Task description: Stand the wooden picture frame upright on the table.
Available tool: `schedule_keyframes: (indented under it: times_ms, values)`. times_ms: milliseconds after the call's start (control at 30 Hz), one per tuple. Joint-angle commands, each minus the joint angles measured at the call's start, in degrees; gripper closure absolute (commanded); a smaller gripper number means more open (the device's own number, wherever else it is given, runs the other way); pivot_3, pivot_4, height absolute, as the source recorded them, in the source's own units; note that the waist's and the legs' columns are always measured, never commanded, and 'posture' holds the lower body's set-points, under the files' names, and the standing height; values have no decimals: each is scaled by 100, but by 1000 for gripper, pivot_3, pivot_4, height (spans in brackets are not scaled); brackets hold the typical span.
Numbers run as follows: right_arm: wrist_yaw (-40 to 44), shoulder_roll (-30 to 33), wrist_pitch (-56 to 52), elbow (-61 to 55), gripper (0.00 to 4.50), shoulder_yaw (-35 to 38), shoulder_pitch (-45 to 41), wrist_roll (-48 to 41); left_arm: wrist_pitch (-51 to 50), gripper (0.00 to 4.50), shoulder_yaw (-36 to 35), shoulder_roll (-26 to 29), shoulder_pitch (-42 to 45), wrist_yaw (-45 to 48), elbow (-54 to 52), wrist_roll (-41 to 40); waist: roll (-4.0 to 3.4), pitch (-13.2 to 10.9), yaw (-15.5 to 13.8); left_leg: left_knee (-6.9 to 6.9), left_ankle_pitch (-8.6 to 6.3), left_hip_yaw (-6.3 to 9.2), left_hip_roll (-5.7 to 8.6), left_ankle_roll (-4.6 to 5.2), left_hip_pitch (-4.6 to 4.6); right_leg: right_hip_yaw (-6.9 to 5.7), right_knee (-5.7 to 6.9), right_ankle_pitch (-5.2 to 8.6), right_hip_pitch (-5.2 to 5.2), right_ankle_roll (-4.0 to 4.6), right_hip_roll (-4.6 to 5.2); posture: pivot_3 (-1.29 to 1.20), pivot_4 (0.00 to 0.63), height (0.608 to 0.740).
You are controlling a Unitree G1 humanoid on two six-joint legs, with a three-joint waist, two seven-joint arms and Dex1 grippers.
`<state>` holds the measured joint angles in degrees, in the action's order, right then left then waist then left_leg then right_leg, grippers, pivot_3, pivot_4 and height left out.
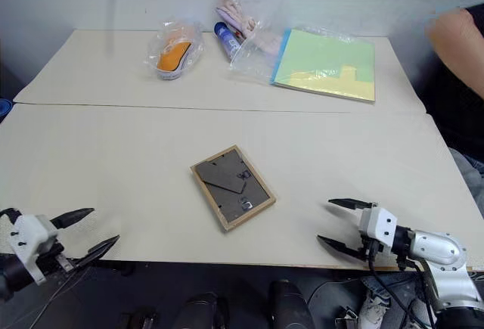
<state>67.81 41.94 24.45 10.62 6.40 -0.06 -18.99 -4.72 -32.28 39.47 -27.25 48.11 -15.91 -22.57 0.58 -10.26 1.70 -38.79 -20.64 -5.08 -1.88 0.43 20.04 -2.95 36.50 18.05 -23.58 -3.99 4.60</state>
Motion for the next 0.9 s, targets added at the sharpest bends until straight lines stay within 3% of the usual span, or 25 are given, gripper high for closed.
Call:
schedule_keyframes:
  times_ms: [33, 133, 233, 400, 567, 600, 900]
  values:
    - [-37, -81, -416, -234, 38, -89, -261, -202, -491, 0, 61, 110, 303, -159, -453, -298, 0, 0, -6, 0, 0, 0, 0, 0, 0, 0, -1, 0, 0, 0, 0, 0, 150, 740]
    - [-131, -187, -822, -389, 208, -226, -618, -228, -1148, 0, 383, 199, 701, -291, -781, -478, 0, 0, -19, -7, 0, 5, 1, 0, 3, -3, 1, 0, 2, -1, 2, 0, 150, 740]
    - [-427, -386, -1215, -375, 954, -495, -1176, 78, -1485, 615, 1129, 291, 1310, -588, -797, 6, -8, 5, -11, -8, 1, 5, 4, -1, 4, -4, 4, -1, 0, -2, 4, 0, 150, 740]
    - [-890, -726, -1185, 295, 2700, -982, -2112, 911, -1984, 2229, 2437, 10, 2625, -916, -429, 472, -8, 5, -11, -14, 4, 2, 5, -5, 12, -6, 13, -3, -7, -4, -4, 0, 150, 740]
    - [-824, -1000, -956, 828, 4495, -1321, -2642, 1218, -2030, 3899, 2998, -137, 3119, -704, -93, 542, -7, 5, 5, -21, 6, -11, 3, -5, 18, -4, 43, -3, -16, -6, -9, 0, 150, 740]
    - [-735, -1046, -914, 839, 4500, -1401, -2676, 1218, -2034, 4154, 3164, -130, 3209, -646, -9, 609, -7, 4, 2, -24, 6, -11, 2, -4, 18, -5, 42, -3, -16, -6, -9, 0, 150, 740]
    - [-560, -1085, -1731, -494, 4500, -1767, -2191, 1065, -2133, 4154, 3736, -561, 3921, -816, 387, 944, -7, 5, -26, -30, 7, -6, 5, 1, 21, -6, 45, -5, -13, -9, -5, 0, 150, 740]
